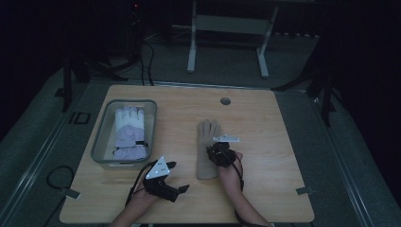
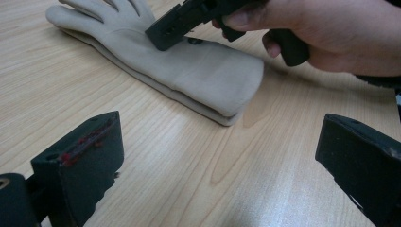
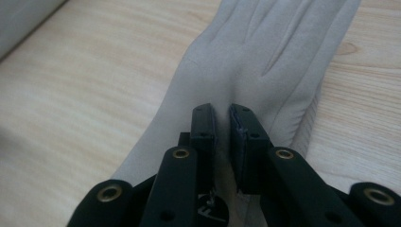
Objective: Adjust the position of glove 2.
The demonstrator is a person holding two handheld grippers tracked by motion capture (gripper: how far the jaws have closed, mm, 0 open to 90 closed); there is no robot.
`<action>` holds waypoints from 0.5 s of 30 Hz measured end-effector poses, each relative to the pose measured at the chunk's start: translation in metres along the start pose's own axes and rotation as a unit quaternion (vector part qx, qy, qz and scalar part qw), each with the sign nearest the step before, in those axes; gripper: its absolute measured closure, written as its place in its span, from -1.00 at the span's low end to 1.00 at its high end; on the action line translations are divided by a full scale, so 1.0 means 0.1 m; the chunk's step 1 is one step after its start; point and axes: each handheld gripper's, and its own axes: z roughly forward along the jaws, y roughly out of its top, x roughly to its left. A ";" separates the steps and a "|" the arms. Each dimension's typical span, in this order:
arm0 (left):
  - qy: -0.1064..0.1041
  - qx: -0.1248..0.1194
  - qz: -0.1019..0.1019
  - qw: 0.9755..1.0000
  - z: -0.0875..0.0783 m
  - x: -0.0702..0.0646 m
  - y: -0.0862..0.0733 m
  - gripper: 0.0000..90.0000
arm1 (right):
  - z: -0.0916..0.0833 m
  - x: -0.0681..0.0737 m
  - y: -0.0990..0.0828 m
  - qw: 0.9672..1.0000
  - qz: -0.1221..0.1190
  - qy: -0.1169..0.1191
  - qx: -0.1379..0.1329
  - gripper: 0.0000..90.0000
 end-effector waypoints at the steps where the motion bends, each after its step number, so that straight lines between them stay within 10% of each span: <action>1: 0.002 0.001 0.003 1.000 0.01 -0.01 0.00 -0.96 | -0.01 0.00 -0.01 1.000 -0.012 0.000 0.003 0.77; 8: 0.011 0.002 -0.001 1.000 0.03 -0.02 0.01 -0.96 | -0.14 -0.05 -0.05 0.999 -0.041 0.028 0.008 0.59; 15: 0.052 -0.003 -0.003 0.999 0.05 -0.04 0.04 -0.96 | -0.30 -0.10 0.02 0.994 -0.087 0.062 0.001 -0.01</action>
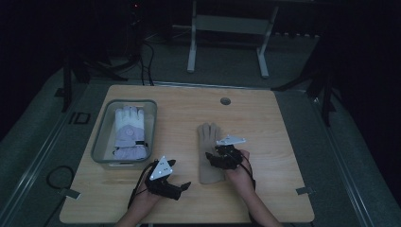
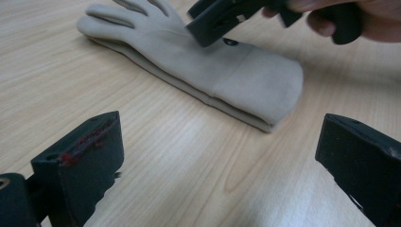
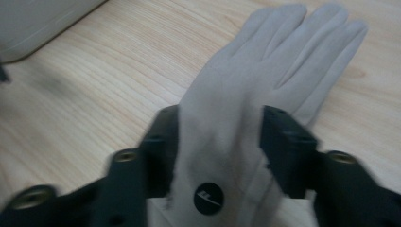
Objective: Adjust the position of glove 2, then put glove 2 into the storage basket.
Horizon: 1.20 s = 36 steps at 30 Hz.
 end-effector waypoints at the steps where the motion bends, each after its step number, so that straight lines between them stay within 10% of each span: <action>1: 0.000 0.000 0.000 1.000 0.00 0.00 0.00 -0.96 | -0.02 -0.02 0.01 1.000 -0.005 0.003 0.002 -0.15; 6: -0.016 -0.006 -0.014 1.000 0.02 0.01 0.01 -0.91 | -0.16 -0.19 0.02 0.998 0.008 0.069 -0.014 -0.65; 10: -0.045 -0.007 -0.033 0.998 0.03 -0.01 0.03 -0.91 | -0.19 -0.32 -0.06 0.998 0.001 0.062 -0.022 -0.66; 27: -0.074 0.024 0.023 0.997 0.29 -0.13 0.18 -0.71 | -0.24 -0.64 -0.12 0.997 0.018 0.071 -0.005 -0.74; 36: -0.117 0.031 0.063 0.991 0.47 -0.25 0.38 -0.67 | -0.05 -0.69 0.09 0.997 0.032 0.073 -0.006 -0.55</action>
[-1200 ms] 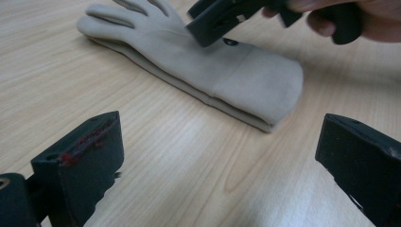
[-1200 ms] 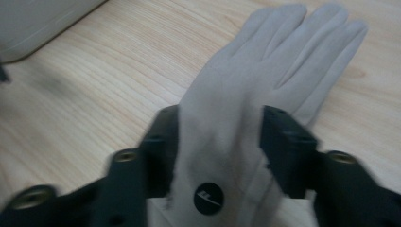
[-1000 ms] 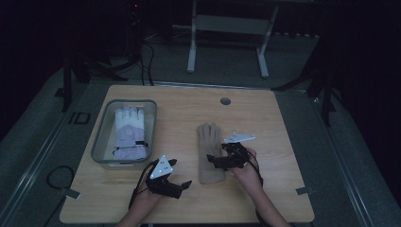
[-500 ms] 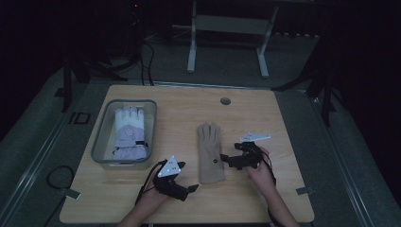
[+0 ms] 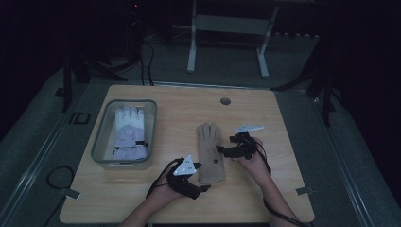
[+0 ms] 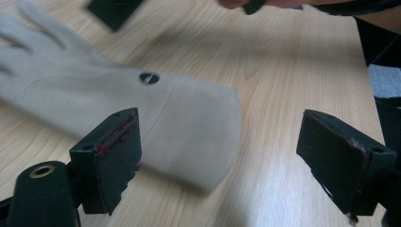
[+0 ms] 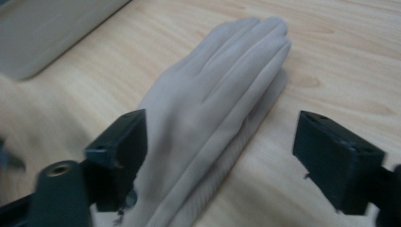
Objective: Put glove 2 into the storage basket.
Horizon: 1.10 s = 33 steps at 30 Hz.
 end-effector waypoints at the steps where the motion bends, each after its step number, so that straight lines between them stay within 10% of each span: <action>1: -0.004 0.002 0.004 1.000 0.03 -0.01 0.02 -0.67 | 0.02 -0.02 0.03 1.000 0.006 0.002 -0.001 -0.54; 11: -0.024 0.052 0.043 0.997 0.28 -0.02 0.10 -0.67 | 0.24 -0.12 0.16 0.999 0.035 0.011 0.001 -0.53; 24: -0.019 0.091 0.027 0.995 0.38 0.09 0.03 -0.24 | 0.47 -0.18 0.10 0.998 0.054 0.021 0.034 -0.45; 33: -0.022 0.105 0.027 0.994 0.40 0.14 0.05 -0.12 | 0.53 -0.19 0.02 0.996 0.058 0.052 0.040 0.07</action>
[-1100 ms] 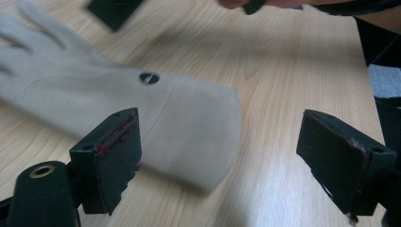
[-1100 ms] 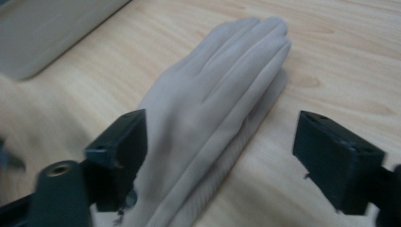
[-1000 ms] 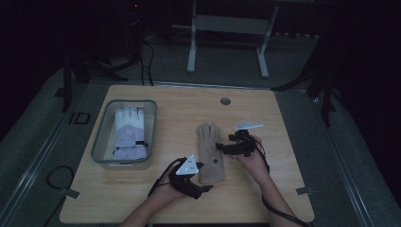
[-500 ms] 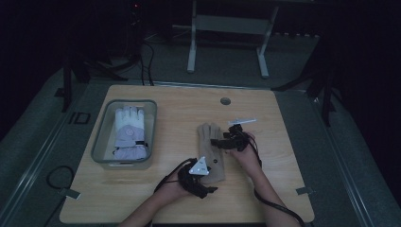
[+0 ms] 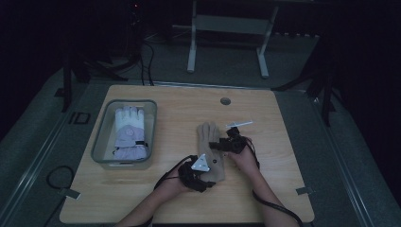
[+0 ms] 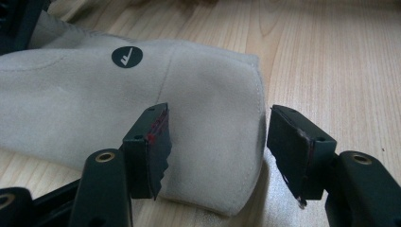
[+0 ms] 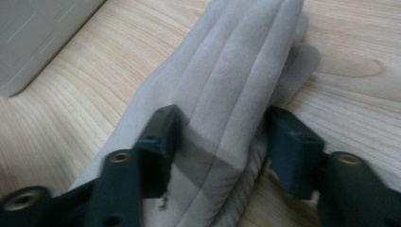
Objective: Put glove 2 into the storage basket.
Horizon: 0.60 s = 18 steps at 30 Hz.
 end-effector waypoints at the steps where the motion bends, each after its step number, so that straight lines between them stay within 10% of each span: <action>1: 0.000 0.003 0.001 1.000 0.00 0.00 0.01 -0.12 | 0.00 0.01 0.00 1.000 -0.001 0.001 0.002 0.16; 5: 0.008 0.019 0.012 1.000 0.01 -0.02 0.04 -0.11 | 0.02 0.08 0.01 1.000 -0.013 0.001 0.011 0.47; 11: 0.029 0.025 0.020 0.999 0.02 -0.05 0.04 -0.06 | -0.01 0.29 0.04 0.994 -0.080 -0.070 -0.006 0.60; 18: 0.048 0.046 0.030 0.997 0.03 -0.08 0.09 0.12 | -0.01 0.31 0.11 0.995 -0.075 -0.072 0.008 0.61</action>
